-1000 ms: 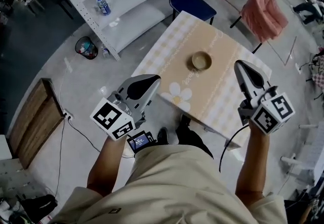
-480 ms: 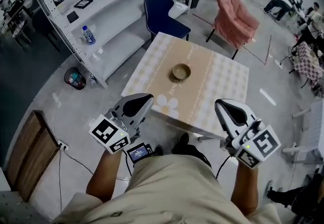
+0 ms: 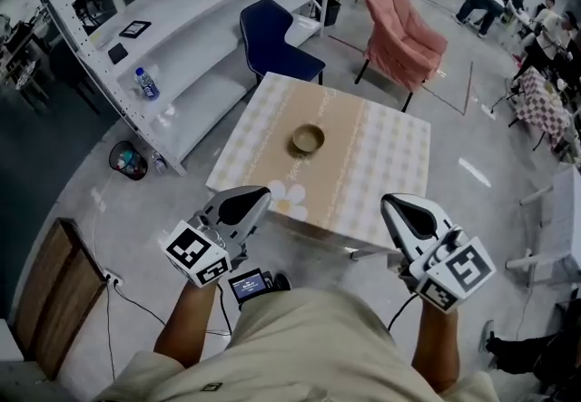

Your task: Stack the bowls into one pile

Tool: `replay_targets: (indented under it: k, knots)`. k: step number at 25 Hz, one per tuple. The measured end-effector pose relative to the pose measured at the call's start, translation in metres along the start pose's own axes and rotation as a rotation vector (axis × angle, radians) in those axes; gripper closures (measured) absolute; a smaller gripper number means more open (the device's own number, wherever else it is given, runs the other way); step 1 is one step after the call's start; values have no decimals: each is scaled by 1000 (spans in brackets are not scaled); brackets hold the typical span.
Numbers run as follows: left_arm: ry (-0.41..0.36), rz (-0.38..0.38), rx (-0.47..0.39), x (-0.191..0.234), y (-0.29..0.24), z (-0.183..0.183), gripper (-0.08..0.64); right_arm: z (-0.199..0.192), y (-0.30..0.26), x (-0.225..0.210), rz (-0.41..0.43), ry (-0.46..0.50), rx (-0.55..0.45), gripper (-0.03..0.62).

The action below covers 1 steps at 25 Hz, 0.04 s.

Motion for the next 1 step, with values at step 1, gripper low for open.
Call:
replay_targets:
  k: [1]
  knots:
    - [1, 2, 3, -3, -2, 0, 555, -1, 3, -1, 2, -2, 2, 591]
Point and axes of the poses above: the fingertips, and each gripper's own axes: y backward along the fingers, x to its left, z out of its top, the point moved 4 cm from there along y, backward along the fingers, and after that the axes turned 4 degrees about x, right-handed, at the moved point
